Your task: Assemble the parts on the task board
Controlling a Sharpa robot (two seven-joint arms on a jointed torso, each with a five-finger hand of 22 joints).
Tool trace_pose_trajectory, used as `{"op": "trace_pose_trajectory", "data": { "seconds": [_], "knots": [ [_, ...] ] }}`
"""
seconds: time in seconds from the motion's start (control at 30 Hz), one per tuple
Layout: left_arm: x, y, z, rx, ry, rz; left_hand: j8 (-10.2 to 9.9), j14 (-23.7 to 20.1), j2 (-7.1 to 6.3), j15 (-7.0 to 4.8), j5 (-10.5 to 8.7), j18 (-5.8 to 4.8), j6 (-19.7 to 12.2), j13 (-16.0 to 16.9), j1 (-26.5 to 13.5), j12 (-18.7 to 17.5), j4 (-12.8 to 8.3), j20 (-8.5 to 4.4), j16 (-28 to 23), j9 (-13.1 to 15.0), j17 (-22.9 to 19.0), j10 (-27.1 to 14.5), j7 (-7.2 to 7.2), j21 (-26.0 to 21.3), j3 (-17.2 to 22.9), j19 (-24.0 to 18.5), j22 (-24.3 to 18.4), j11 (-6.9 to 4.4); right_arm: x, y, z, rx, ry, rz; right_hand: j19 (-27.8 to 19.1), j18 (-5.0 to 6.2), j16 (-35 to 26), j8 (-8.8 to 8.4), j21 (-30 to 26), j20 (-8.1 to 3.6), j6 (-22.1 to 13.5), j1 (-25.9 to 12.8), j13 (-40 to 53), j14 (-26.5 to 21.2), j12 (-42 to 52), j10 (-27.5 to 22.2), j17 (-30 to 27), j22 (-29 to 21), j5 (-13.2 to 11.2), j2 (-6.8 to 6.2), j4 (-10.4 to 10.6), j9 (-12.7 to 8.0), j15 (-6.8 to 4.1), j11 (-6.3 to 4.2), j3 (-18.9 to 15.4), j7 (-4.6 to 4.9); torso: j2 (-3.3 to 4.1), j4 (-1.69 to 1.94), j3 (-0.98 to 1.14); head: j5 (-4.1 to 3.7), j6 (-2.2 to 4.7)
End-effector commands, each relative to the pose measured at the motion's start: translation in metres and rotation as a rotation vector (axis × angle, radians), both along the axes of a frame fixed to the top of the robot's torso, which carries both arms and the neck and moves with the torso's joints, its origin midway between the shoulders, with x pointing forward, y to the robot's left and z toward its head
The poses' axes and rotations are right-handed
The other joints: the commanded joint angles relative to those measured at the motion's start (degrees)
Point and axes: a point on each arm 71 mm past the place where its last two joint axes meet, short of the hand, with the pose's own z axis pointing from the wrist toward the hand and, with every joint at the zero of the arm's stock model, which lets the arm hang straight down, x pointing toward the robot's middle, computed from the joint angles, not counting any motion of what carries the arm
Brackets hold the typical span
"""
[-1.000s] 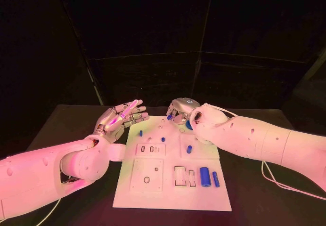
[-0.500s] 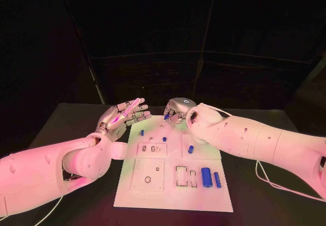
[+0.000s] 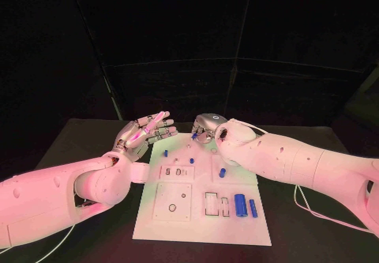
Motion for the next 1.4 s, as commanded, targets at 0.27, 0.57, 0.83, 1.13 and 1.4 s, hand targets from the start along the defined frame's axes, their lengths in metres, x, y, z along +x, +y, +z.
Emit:
{"op": "trace_pose_trajectory", "data": {
  "seconds": [0.27,0.57,0.83,1.13,1.4],
  "knots": [
    [0.0008,-0.0008,0.0049,-0.002,-0.016,-0.011,-0.3,0.1,0.45,0.22,0.21,0.6,-0.2,0.0,0.0,-0.3,-0.3,0.09,-0.4,-0.1,-0.1,-0.1,4.51,-0.4,-0.2,0.4,-0.1,0.42,0.0027,0.0021,0.0012,-0.005,-0.004,-0.018,-0.4,-0.44,0.1,-0.12,0.0,-0.17,-0.1,-0.2,-0.1,1.5,-0.4,-0.5,-0.2,-0.3,-0.3,-0.97,0.6,-0.1,-0.11,0.19,0.0,0.28,0.32,0.02,-0.06,0.19,-0.09],
    [0.0016,-0.0012,0.0059,-0.001,-0.018,-0.012,-0.3,0.1,0.45,0.22,0.21,0.6,-0.2,0.0,0.0,-0.3,-0.3,0.09,-0.4,-0.1,-0.1,-0.1,4.51,-0.4,-0.2,0.4,-0.1,0.42,0.0007,0.0064,0.0002,-0.005,0.017,0.01,-0.5,-0.41,0.1,-0.28,-0.1,-0.11,-0.3,-0.2,-0.1,1.4,-0.6,-0.8,-0.4,-0.5,-0.3,-1.16,0.8,-0.1,-0.05,0.27,0.1,0.34,0.3,-0.05,-0.07,0.37,-0.45],
    [0.0018,-0.0006,0.0063,0.0,-0.017,-0.011,-0.3,0.1,0.45,0.22,0.21,0.6,-0.2,0.0,0.0,-0.3,-0.3,0.09,-0.4,-0.1,-0.1,-0.1,4.51,-0.4,-0.2,0.4,-0.1,0.42,-0.0013,0.0061,0.0008,0.001,0.017,0.019,-0.5,-0.4,0.0,-0.32,-0.1,-0.1,-0.3,-0.2,-0.2,1.4,-0.7,-0.9,-0.4,-0.5,-0.3,-1.18,0.8,-0.1,-0.04,0.29,0.1,0.35,0.32,-0.04,-0.07,0.5,-0.56],
    [0.0021,-0.0005,0.006,0.003,-0.014,-0.01,-0.3,0.1,0.45,0.22,0.21,0.6,-0.2,0.0,0.0,-0.3,-0.3,0.09,-0.4,-0.1,-0.1,-0.1,4.51,-0.4,-0.2,0.4,-0.1,0.42,-0.0024,0.0081,0.0037,0.033,-0.008,0.02,-1.4,-0.19,-0.4,-0.68,-0.7,0.1,-0.8,-0.2,-0.4,1.1,-1.3,-1.8,-1.5,-1.8,0.2,-1.52,1.2,-0.2,0.22,0.61,0.4,0.62,0.35,-0.02,-0.1,0.48,-0.56],
    [0.0024,-0.0016,0.0059,0.003,-0.013,-0.011,-0.3,0.1,0.45,0.22,0.21,0.6,-0.2,0.0,0.0,-0.3,-0.3,0.09,-0.4,-0.1,-0.1,-0.1,4.51,-0.4,-0.2,0.4,-0.1,0.42,-0.0008,0.009,0.002,0.03,0.011,0.016,-3.3,0.28,-1.7,-1.04,-2.1,0.71,-2.3,-0.5,-1.3,0.4,-2.8,-4.5,-4.1,-4.5,-0.3,-2.52,1.9,-0.5,0.98,1.53,0.9,1.4,0.42,0.0,-0.15,0.44,-0.77]
  ]
}}
